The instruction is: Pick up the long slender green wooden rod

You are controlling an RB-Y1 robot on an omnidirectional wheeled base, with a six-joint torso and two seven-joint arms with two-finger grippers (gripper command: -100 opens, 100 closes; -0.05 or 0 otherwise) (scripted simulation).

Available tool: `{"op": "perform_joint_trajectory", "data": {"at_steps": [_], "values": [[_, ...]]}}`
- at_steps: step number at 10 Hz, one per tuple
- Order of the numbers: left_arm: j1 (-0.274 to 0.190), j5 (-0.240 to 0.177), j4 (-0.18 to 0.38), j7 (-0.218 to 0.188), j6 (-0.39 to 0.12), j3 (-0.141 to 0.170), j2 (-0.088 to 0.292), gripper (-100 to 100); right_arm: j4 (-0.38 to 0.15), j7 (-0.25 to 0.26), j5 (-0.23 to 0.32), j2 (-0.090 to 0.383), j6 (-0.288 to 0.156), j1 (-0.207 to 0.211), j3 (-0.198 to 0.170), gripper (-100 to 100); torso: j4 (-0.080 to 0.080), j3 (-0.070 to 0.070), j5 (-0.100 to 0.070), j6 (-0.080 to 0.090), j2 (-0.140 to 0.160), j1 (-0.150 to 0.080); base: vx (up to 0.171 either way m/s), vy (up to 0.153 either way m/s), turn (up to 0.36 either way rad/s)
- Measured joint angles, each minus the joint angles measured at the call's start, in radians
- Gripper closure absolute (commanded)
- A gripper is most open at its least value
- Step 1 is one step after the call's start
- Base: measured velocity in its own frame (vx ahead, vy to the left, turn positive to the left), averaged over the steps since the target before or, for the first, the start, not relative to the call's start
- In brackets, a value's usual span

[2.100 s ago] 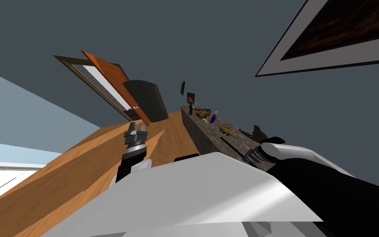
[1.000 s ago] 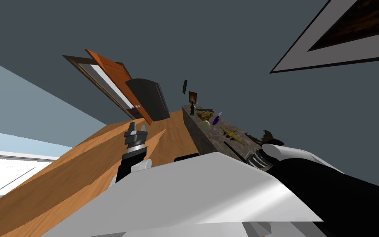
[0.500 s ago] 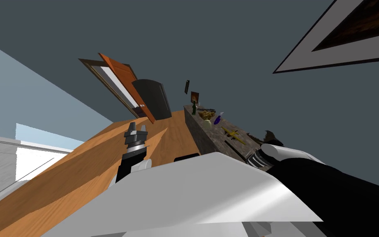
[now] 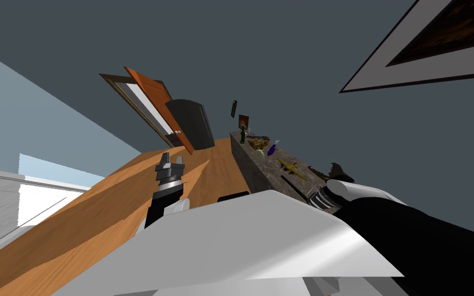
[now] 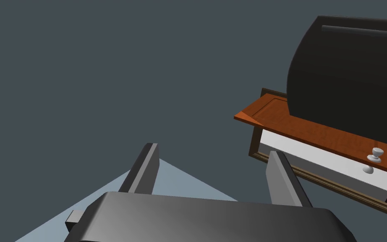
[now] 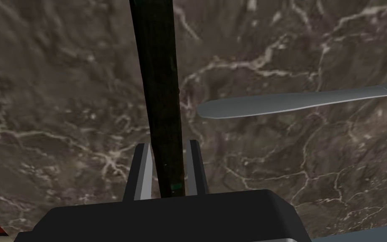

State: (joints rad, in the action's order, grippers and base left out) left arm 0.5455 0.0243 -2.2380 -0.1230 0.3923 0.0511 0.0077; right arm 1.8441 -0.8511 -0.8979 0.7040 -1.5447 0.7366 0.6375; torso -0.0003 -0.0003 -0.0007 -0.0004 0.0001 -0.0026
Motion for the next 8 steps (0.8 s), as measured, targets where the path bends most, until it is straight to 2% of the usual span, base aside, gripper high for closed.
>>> {"op": "perform_joint_trajectory", "data": {"at_steps": [1, 7, 8], "values": [[0.0, 0.0, 0.0, 0.0, 0.0, 0.0, 0.0, 0, 0.0, 0.0, 0.0, 0.0, 0.0, 0.0, 0.0, 100, 0.0, 0.0, 0.0, 0.0, 0.0, 0.0, 0.05, -0.025, -0.139], [0.0, 0.0, 0.0, 0.0, 0.0, 0.0, 0.0, 0, 0.122, -0.012, -0.032, 0.0, -0.033, 0.062, 0.02, 100, -0.001, -0.002, 0.0, 0.0, -0.004, -0.001, 0.06, -0.022, -0.085], [0.0, 0.0, 0.0, 0.0, 0.0, 0.0, 0.0, 0, 0.124, -0.013, -0.032, 0.0, -0.034, 0.063, 0.02, 0, -0.001, -0.002, 0.0, 0.0, -0.003, 0.0, 0.0, 0.0, 0.0]]}}
